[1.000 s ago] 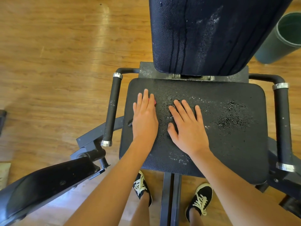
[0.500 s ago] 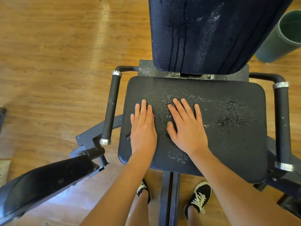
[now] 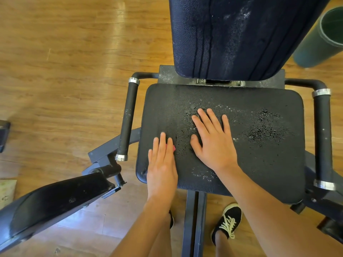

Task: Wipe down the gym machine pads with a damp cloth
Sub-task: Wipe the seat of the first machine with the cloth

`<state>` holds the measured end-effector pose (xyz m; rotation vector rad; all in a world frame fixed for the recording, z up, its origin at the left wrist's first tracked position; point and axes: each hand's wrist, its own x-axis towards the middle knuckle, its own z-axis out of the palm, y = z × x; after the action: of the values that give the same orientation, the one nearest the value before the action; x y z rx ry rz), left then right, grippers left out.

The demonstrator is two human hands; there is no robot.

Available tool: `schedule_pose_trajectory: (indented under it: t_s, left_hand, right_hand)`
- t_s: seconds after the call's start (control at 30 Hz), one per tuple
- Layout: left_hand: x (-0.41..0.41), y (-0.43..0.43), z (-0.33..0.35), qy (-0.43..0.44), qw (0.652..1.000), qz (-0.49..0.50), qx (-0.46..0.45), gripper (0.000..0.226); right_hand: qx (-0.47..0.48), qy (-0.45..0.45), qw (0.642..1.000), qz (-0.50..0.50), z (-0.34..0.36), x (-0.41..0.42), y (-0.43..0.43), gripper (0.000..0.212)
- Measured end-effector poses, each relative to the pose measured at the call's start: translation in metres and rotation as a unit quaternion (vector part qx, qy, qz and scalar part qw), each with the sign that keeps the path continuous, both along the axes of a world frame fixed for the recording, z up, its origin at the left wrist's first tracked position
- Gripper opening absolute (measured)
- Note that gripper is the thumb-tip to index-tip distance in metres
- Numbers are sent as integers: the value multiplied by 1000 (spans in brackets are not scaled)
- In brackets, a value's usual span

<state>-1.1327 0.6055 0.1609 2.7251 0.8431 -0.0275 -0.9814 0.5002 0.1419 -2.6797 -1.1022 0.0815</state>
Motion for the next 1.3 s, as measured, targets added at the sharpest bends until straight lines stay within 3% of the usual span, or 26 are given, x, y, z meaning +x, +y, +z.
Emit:
schedule_pose_trajectory:
  t_s: [0.2,0.6,0.87,1.3]
  left_hand:
    - [-20,-12,-2,15,1000,-1,8,57]
    - [65,29,-2,-10,1000,4,-13,46]
    - [137,66,12,-97,991,58,-70,45]
    - [179,63,2,-13,1000,8,-20,48]
  right_hand:
    - [1,3,1000,0,0,-1,0,56]
    - [-11,5,1000,1,3,-1,0,58]
    - [2,6,1000,-2,1,-2,1,56]
    - [5,1,1000,3,-1,1,-1,55]
